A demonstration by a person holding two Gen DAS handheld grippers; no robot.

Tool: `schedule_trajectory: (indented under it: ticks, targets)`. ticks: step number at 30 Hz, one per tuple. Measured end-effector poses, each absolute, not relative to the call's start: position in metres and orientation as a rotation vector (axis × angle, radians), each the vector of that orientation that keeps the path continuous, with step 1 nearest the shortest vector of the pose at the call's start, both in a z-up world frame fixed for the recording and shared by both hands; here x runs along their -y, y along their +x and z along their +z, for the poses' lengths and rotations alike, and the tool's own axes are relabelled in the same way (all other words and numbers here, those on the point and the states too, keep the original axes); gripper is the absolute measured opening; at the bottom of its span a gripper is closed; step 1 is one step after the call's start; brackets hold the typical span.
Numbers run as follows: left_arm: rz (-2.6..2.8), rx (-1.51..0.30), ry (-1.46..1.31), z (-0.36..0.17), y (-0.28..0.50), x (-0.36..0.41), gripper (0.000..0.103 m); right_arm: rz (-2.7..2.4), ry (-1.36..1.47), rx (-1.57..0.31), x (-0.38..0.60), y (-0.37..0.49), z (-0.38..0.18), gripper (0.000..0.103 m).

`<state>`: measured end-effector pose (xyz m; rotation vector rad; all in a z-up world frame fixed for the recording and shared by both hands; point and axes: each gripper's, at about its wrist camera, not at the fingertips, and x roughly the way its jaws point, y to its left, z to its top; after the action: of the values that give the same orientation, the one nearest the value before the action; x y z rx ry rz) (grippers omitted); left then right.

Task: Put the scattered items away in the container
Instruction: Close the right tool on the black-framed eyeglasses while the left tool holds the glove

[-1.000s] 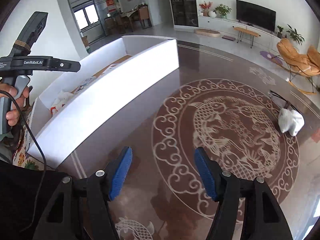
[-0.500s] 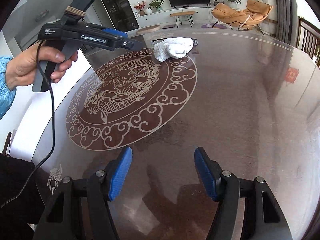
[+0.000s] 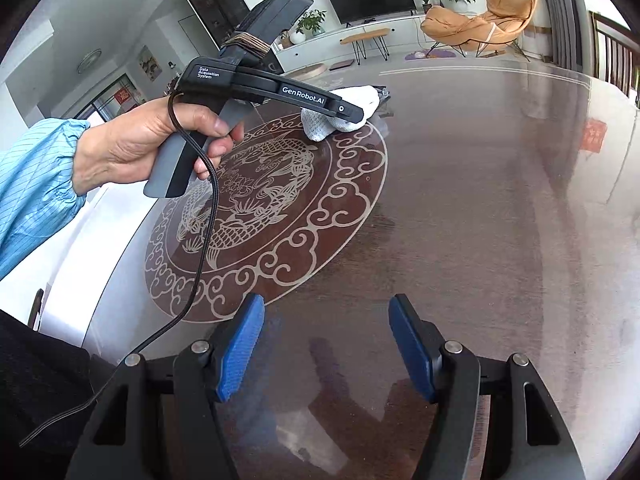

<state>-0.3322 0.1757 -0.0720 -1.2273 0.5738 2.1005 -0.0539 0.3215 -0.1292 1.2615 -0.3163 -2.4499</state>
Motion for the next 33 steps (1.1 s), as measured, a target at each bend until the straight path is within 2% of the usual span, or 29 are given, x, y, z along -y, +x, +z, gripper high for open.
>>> schedule_trajectory:
  ticks: [3, 7, 10, 16, 19, 24, 27, 30, 31, 32, 33]
  targets:
    - [2.128, -0.512, -1.262, -0.068, -0.33, -0.167, 0.028, -2.445, 1.277, 0.322, -0.325, -0.051, -0.132, 0.066]
    - [2.165, -0.538, -1.315, -0.065, -0.307, -0.135, 0.028, -2.417, 1.28, 0.268, -0.325, -0.053, -0.131, 0.066]
    - [2.212, -0.439, -1.451, -0.066, -0.294, -0.088, 0.028, -2.394, 1.201, 0.16, -0.321, -0.078, -0.117, 0.066]
    - [2.358, -0.317, -1.505, -0.066, -0.264, -0.01, 0.028, -2.314, 0.884, -0.444, -0.283, -0.197, -0.088, 0.066]
    - [2.393, -0.284, -1.484, -0.069, -0.259, 0.004, 0.028, -2.193, 0.869, -0.632, -0.259, -0.268, -0.094, 0.066]
    - [2.385, -0.248, -1.472, -0.074, -0.259, 0.008, 0.028, -2.072, 0.859, -0.708, -0.232, -0.33, -0.102, 0.066]
    - [2.384, -0.216, -1.471, -0.072, -0.261, 0.009, 0.028, -1.971, 0.958, -0.754, -0.217, -0.345, -0.119, 0.066]
    - [2.386, -0.214, -1.473, -0.073, -0.26, 0.012, 0.03, -1.928, 1.091, -0.701, -0.215, -0.36, -0.131, 0.063]
    - [2.386, -0.215, -1.475, -0.072, -0.261, 0.011, 0.031, -1.915, 1.148, -0.651, -0.219, -0.364, -0.135, 0.05]
    - [2.39, -0.221, -1.476, -0.072, -0.263, 0.011, 0.032, -1.917, 1.204, -0.629, -0.221, -0.365, -0.138, 0.026]
    - [2.392, -0.224, -1.478, -0.072, -0.264, 0.01, 0.032, -1.941, 1.215, -0.602, -0.224, -0.364, -0.137, 0.015]
